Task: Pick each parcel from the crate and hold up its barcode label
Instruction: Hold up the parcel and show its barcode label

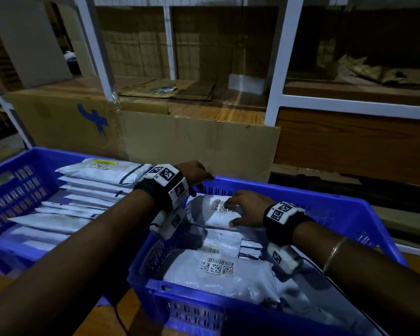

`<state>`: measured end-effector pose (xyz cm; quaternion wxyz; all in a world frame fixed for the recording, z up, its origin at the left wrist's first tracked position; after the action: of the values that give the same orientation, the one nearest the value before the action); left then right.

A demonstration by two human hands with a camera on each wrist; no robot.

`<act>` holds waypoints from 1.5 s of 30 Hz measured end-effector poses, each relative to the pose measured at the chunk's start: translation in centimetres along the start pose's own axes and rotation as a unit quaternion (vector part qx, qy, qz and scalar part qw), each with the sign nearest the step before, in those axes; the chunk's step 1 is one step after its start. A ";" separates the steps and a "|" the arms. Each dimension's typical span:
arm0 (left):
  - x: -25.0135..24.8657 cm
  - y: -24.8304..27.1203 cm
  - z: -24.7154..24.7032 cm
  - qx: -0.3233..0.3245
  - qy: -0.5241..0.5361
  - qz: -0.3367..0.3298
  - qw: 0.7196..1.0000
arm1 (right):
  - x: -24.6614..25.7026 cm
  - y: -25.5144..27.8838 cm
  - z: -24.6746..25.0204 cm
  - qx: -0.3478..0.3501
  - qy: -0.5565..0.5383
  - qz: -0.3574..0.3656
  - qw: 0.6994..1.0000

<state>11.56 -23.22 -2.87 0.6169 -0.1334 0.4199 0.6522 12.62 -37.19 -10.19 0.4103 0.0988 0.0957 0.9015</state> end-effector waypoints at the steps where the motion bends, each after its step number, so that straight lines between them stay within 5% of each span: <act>1: 0.1 0.0 0.1 -0.004 -0.002 0.003 1.000 | 0.0 -0.1 -0.3 0.004 -0.009 0.002 1.000; 13: 0.0 0.0 -0.3 -0.017 -0.024 -0.006 1.000 | -0.9 -0.1 0.0 -0.005 -0.058 -0.014 0.998; 20: -2.8 -0.5 -2.4 0.004 -0.064 -0.043 0.997 | -5.6 5.1 3.4 -0.054 -0.155 -0.077 0.983; 29: -6.1 -2.6 -7.9 0.041 -0.049 -0.073 0.995 | -13.4 12.2 -2.4 0.069 -0.156 -0.189 0.967; 45: -6.2 -4.6 -11.2 0.076 -0.056 -0.062 0.994 | -9.8 9.1 -9.5 0.252 -0.092 -0.110 0.957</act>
<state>13.19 -36.04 -7.21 0.6866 -0.0753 0.4241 0.5857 9.92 -51.34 -18.00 0.4758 0.2704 0.2916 0.7845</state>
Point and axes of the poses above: each hand's wrist, its own y-axis away from the middle knuckle, its own z-axis out of the back of the hand, x = y × z, the point moved 9 cm from there along -y, towards the middle knuckle, and after that the axes turned 8 degrees about x, right-handed, at the moved point
